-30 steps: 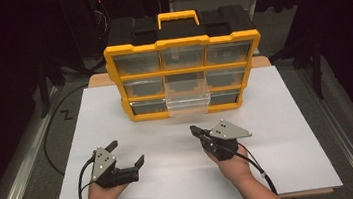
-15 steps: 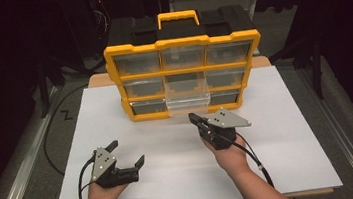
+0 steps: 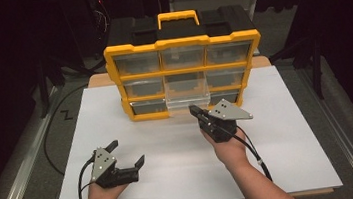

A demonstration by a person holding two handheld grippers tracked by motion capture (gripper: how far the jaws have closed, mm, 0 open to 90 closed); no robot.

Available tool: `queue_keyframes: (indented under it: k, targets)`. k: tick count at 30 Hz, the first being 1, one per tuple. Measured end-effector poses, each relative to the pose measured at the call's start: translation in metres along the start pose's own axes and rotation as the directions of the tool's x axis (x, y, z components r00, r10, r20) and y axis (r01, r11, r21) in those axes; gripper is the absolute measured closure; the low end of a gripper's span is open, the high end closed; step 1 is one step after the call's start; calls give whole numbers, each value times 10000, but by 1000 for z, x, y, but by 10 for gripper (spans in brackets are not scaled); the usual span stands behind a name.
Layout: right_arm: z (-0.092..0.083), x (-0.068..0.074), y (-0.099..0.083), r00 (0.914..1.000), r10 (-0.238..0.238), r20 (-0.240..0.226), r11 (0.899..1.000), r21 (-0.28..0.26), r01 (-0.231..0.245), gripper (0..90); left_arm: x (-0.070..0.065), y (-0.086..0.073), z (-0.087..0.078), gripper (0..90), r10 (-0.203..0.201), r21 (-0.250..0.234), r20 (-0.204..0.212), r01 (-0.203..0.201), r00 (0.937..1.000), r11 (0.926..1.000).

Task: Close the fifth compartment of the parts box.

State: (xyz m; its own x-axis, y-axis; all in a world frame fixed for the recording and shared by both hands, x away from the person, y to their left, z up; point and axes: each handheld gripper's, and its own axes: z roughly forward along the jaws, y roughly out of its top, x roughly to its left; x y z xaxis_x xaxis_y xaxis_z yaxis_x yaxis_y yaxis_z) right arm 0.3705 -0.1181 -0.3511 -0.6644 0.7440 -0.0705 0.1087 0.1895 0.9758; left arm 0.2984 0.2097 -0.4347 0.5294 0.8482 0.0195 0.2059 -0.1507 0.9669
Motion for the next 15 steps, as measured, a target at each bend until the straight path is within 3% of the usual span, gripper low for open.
queue_keyframes:
  k: [15]
  targets:
    - [2, 0, 10, 9999, -41, 112, 10000, -88, 42, 900, 1, 0, -1, 2, -5, -80, 26, 5, 10000, 10000]
